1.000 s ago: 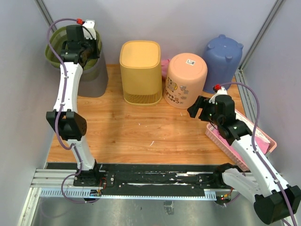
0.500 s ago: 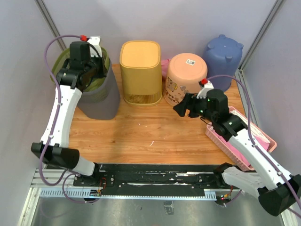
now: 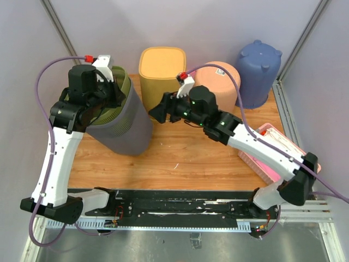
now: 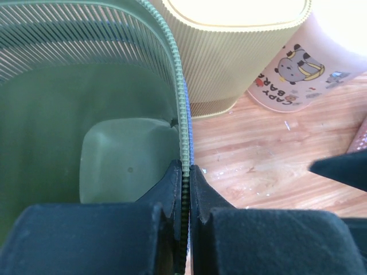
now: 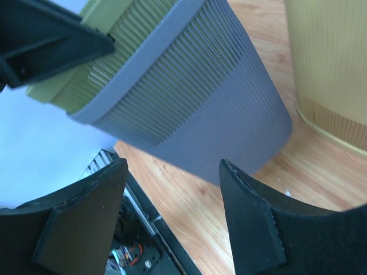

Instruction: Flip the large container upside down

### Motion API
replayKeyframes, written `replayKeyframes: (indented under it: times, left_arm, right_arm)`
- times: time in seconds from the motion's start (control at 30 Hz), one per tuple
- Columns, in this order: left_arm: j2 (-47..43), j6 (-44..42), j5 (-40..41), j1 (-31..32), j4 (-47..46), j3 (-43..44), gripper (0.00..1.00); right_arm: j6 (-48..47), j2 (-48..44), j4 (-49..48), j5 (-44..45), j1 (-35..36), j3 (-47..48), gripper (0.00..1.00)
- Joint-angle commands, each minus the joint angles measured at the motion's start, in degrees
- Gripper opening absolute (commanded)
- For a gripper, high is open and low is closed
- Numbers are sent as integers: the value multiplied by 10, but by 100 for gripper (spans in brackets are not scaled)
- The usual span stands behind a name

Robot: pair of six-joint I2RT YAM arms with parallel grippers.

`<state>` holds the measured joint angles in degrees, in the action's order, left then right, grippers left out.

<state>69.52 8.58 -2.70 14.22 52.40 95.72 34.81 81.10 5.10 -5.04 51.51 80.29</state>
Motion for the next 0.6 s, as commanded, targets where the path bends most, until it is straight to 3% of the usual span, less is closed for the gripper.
replayKeyframes:
  times: [0.0,0.33,0.57]
  left_arm:
    - [-30,20,-39,2,-27,49,0]
    - [-45,15,-57,2,-26,30,0]
    - [-49,13,-76,2,-27,28,0]
  right_arm:
    - [21,54,-39,38,20,72,67]
    - [32,178,-4,48,34,218,67]
    - [19,221,18,52,48,265,66]
